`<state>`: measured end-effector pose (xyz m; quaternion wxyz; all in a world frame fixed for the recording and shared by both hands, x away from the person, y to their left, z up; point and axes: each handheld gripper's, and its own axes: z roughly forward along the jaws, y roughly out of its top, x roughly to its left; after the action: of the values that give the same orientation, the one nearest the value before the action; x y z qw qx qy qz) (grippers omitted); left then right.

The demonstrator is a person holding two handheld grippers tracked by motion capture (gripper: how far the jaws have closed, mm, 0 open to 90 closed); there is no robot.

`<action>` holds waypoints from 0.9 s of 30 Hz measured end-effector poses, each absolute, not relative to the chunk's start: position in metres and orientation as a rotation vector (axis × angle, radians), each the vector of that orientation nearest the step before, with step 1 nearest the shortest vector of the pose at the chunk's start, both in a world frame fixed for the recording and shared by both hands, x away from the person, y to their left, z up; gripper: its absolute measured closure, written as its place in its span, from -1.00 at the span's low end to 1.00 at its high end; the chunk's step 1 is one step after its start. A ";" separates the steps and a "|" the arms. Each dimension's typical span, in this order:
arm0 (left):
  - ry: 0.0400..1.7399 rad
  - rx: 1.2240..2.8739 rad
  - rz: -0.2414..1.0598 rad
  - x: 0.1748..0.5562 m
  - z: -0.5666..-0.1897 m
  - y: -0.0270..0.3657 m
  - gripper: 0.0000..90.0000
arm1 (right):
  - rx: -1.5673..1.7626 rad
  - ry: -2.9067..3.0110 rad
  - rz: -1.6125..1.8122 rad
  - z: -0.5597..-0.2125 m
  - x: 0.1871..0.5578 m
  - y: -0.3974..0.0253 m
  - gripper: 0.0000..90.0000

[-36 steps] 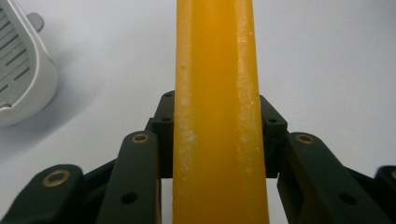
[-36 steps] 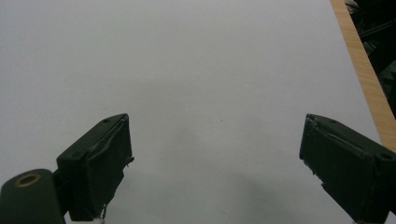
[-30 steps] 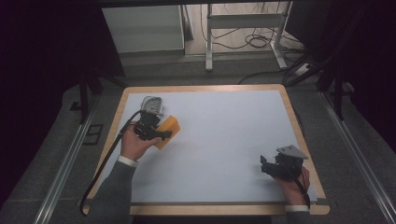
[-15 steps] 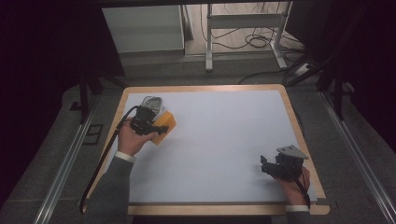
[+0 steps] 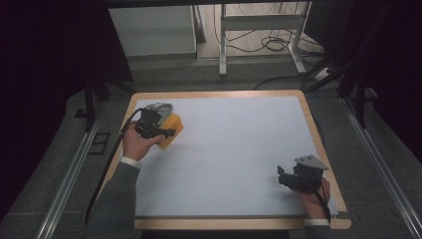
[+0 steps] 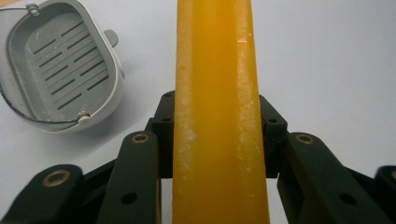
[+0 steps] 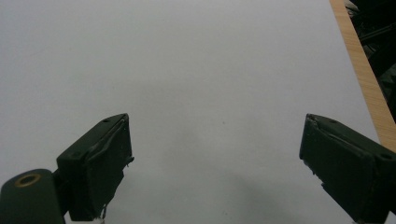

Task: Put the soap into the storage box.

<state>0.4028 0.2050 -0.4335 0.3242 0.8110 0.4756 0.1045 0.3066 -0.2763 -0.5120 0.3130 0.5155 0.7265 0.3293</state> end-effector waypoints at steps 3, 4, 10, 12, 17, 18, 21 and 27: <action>1.255 2.126 0.285 0.405 -0.434 0.206 0.36 | 1.358 1.916 0.870 -0.512 0.306 -0.276 -0.79; 1.258 2.132 0.294 0.406 -0.433 0.207 0.36 | 1.358 1.917 0.871 -0.512 0.306 -0.276 -0.79; 1.266 2.130 0.291 0.412 -0.432 0.209 0.36 | 1.363 1.917 0.869 -0.512 0.307 -0.277 -0.79; 1.275 2.126 0.287 0.414 -0.432 0.210 0.36 | 1.363 1.918 0.870 -0.512 0.307 -0.277 -0.79; 1.290 2.129 0.278 0.417 -0.431 0.211 0.36 | 1.367 1.918 0.867 -0.513 0.307 -0.277 -0.79; 1.292 2.125 0.279 0.418 -0.431 0.212 0.36 | 1.367 1.918 0.866 -0.513 0.307 -0.277 -0.79; 1.301 2.116 0.284 0.420 -0.429 0.215 0.36 | 1.372 1.916 0.865 -0.513 0.307 -0.277 -0.79; 1.308 2.104 0.271 0.426 -0.429 0.217 0.36 | 1.377 1.916 0.862 -0.513 0.307 -0.277 -0.79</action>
<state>0.4256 0.2172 -0.4293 0.3193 0.8000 0.4973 0.1032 0.3074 -0.2774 -0.5128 0.3097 0.5212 0.7252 0.3264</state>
